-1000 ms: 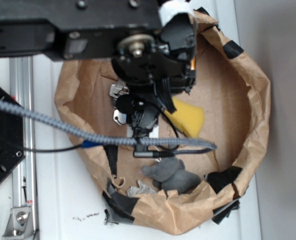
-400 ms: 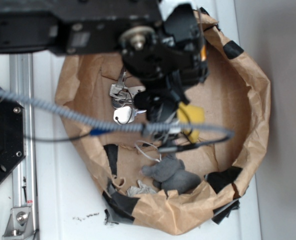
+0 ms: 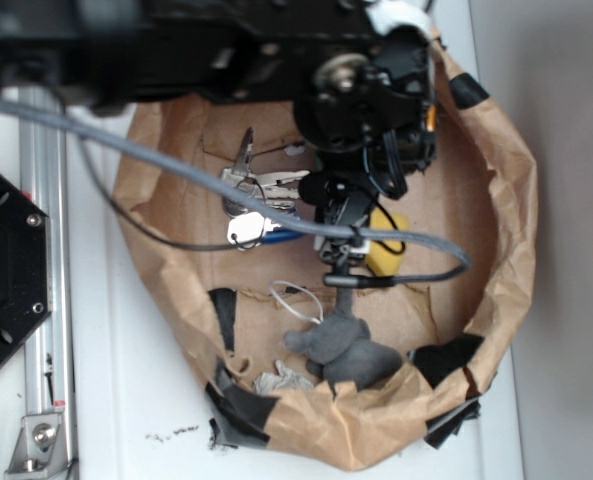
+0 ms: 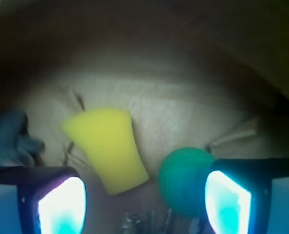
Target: Grab the green ball.
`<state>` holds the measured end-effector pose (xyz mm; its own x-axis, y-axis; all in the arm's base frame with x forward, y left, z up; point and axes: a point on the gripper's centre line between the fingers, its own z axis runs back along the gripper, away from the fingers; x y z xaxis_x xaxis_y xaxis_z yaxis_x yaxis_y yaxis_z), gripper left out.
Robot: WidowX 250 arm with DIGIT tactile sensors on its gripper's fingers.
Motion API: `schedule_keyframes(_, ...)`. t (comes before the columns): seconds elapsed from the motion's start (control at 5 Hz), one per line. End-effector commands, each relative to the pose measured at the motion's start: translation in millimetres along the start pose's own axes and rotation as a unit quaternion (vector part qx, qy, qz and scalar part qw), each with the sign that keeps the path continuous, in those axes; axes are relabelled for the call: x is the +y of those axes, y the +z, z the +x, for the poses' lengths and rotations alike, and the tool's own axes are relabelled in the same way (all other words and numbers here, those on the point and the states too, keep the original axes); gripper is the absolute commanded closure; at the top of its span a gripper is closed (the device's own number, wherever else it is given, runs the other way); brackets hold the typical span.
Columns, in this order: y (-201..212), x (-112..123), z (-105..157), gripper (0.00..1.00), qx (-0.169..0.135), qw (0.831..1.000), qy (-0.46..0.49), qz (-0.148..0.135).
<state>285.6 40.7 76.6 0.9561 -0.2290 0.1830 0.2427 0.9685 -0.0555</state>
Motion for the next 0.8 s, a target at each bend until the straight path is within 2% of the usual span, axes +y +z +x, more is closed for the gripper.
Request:
schedule_keyframes(0.0, 18.3, 38.2, -4.5, 0.00, 0.017, 0.991, -0.126, 0.032)
schedule_keyframes(0.2, 6.5, 50.4, -8.4, 0.00, 0.046, 0.983, -0.141, 0.107)
schedule_keyframes(0.4, -14.7, 40.2, -5.3, 0.00, 0.030, 0.980, -0.175, 0.089)
schedule_keyframes(0.6, -37.3, 1.8, 0.8, 0.00, 0.047, 0.978, -0.201, 0.042)
